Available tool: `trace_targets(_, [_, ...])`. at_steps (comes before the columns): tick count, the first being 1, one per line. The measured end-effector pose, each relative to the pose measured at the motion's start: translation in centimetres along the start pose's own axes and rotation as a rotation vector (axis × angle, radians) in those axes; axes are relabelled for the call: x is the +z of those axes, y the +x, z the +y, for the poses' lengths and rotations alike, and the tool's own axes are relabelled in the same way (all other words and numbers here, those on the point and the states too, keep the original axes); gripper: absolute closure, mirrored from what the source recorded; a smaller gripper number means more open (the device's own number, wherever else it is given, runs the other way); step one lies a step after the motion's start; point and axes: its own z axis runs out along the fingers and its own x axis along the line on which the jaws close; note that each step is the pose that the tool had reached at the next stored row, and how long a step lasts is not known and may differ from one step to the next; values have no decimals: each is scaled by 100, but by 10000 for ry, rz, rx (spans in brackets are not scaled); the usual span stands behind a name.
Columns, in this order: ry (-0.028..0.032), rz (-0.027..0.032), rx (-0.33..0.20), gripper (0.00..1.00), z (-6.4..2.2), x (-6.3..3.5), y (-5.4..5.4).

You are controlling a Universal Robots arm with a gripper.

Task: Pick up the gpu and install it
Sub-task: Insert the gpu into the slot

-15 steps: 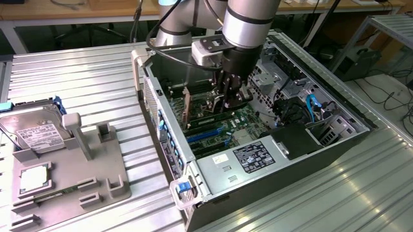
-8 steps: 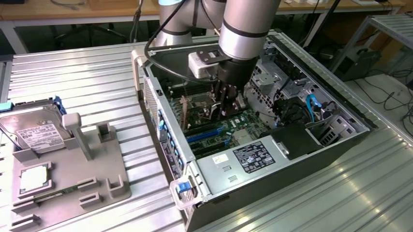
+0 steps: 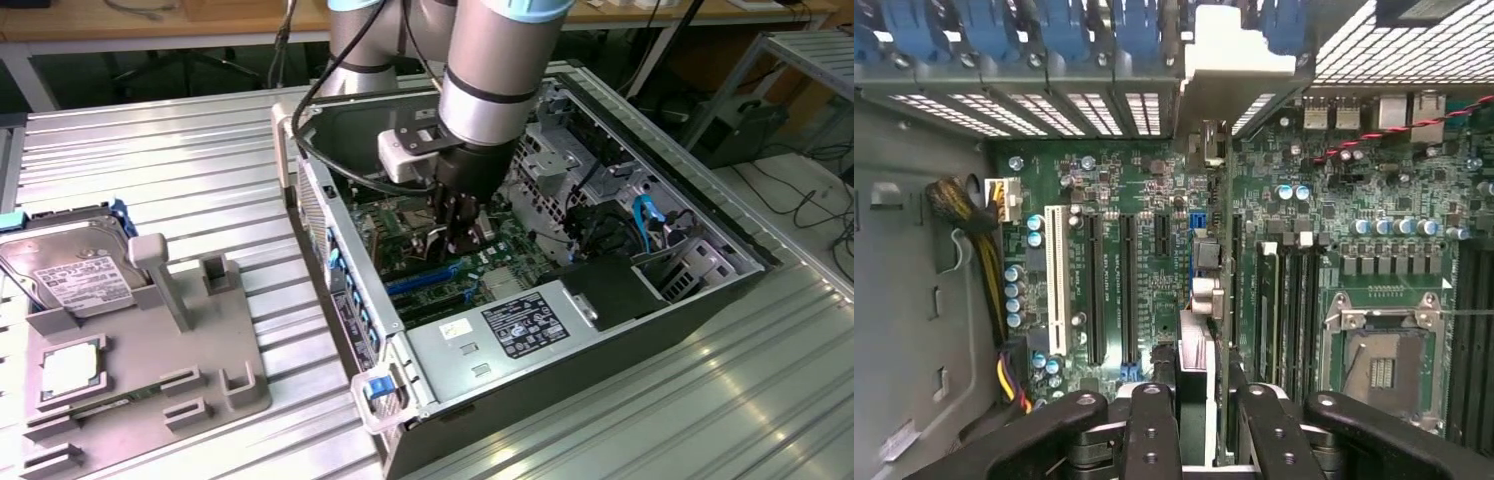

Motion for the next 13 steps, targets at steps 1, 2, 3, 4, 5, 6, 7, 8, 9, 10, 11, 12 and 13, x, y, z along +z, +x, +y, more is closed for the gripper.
trace_targets(1, [0, 0, 1, 72, 5, 18, 0])
trace_targets(2, [0, 1, 1, 72, 29, 54, 1])
trace_targets(3, [-1, 2, 0, 72, 46, 112, 24])
trace_targets(4, [0, -1, 1, 72, 47, 156, 28])
trace_targets(5, [-2, 3, 1, 72, 50, 157, 29])
trace_targets(6, [2, -2, 0, 72, 71, 168, 29])
trace_targets(7, [0, 1, -2, 72, 72, 200, 34])
trace_targets(8, [0, 1, 0, 72, 74, 223, 37])
trace_targets(9, [0, 0, 2, 72, 76, 239, 37])
trace_targets(10, [0, 1, 2, 72, 82, 245, 37])
trace_targets(11, [0, 1, 1, 72, 96, 254, 37])
trace_targets(12, [-1, 1, 1, 72, 103, 257, 37])
trace_targets(13, [0, -1, 1, 72, 116, 261, 37])
